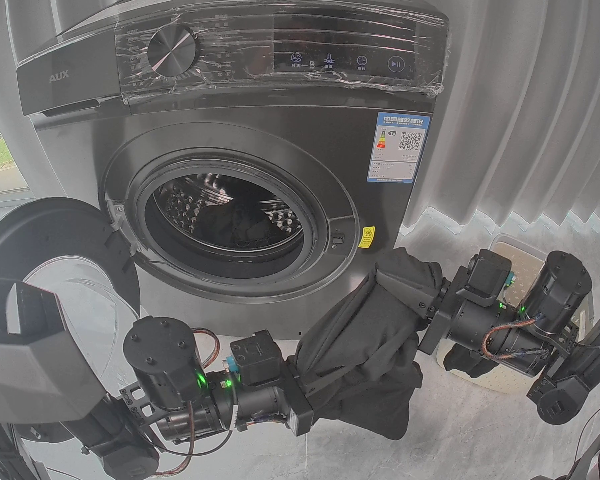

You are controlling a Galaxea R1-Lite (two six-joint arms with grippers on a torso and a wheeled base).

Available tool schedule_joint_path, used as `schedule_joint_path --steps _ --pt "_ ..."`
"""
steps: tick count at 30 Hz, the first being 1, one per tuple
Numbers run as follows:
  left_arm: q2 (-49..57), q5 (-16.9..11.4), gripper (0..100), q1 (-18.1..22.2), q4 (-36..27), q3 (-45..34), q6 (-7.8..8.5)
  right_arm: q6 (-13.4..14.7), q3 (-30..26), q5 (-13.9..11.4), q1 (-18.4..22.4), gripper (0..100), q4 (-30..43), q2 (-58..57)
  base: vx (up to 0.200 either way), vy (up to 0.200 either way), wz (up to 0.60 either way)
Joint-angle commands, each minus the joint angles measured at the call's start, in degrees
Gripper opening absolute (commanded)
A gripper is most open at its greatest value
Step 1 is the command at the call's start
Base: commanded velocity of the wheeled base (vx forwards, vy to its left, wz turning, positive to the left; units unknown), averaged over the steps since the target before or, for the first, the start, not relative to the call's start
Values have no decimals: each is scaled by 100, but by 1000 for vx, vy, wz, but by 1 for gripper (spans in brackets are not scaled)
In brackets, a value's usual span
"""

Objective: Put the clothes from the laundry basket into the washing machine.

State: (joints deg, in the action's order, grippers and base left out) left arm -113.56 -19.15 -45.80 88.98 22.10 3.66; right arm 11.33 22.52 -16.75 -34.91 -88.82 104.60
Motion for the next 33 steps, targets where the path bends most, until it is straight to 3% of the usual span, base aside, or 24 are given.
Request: schedule_joint_path --steps 1,16,17,24,29,33 --pt "211 -1 0 36 5 13 -32 1 -46 5 169 0 -4 219 0 0 0" --pt "290 8 0 229 5 57 -76 -8 -186 -4 152 0 -4 333 0 0 0" --pt "281 8 0 229 5 57 -76 1 -169 -4 152 100 -4 316 0 0 0" --pt "237 61 0 379 5 154 -23 19 -309 -21 134 100 -12 202 0 0 0" --pt "273 87 0 546 -3 400 -14 1 -845 -162 134 100 5 -9 0 0 0" --pt "246 298 0 634 -3 594 -14 -51 -1074 -250 213 100 -4 -18 0 0 0"
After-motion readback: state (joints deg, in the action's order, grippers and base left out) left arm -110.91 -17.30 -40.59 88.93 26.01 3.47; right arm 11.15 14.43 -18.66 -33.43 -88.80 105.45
